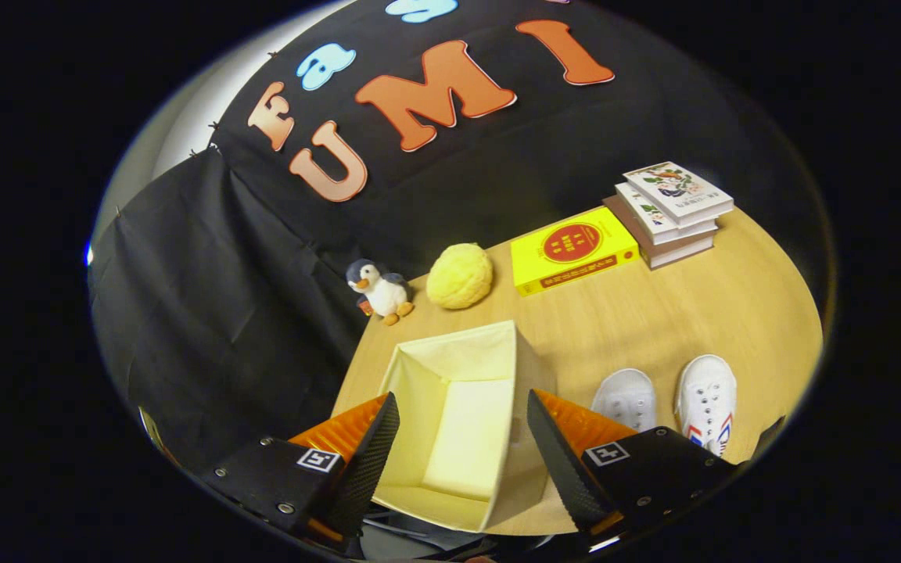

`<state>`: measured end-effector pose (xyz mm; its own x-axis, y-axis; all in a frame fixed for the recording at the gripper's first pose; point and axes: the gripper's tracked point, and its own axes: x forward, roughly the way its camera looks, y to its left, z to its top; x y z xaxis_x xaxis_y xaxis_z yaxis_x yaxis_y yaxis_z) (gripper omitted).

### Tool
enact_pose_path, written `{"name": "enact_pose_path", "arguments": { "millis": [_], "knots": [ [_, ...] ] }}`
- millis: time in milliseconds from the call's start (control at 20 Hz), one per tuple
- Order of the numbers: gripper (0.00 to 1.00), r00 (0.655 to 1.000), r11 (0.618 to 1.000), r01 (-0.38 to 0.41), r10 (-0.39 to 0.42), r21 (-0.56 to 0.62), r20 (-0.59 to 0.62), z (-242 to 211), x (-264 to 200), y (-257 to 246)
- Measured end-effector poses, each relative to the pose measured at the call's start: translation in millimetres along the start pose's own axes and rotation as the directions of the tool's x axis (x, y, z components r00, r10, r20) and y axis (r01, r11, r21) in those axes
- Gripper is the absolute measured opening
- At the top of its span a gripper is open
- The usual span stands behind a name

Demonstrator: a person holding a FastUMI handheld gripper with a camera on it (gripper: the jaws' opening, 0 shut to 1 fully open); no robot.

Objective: Open the storage box then place both shoes into the box .Put the left shoe in first, then the right shoe, with the right side of both shoes facing outward in a uniform manner.

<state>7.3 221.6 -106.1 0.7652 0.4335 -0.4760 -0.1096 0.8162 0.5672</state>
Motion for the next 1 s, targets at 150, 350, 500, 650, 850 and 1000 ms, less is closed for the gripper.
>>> {"name": "enact_pose_path", "arguments": {
  "millis": [150,350,500,650,850,1000],
  "knots": [
    [0.98,0.996,0.996,0.089,-0.090,-0.009,-0.027,-10.0,-2.9,-40.7],
    [0.97,0.978,0.985,0.175,-0.175,-0.009,-0.113,-38.6,-3.9,-85.5],
    [0.88,0.956,0.975,0.223,-0.224,-0.027,-0.192,-62.9,-3.0,-113.5],
    [0.81,0.934,0.967,0.251,-0.253,-0.040,-0.250,-81.4,1.1,-133.8],
    [0.69,0.903,0.956,0.283,-0.293,-0.081,-0.314,-103.0,8.9,-157.9],
    [0.55,0.881,0.949,0.298,-0.317,-0.108,-0.351,-115.9,17.7,-172.5]
  ]
}}
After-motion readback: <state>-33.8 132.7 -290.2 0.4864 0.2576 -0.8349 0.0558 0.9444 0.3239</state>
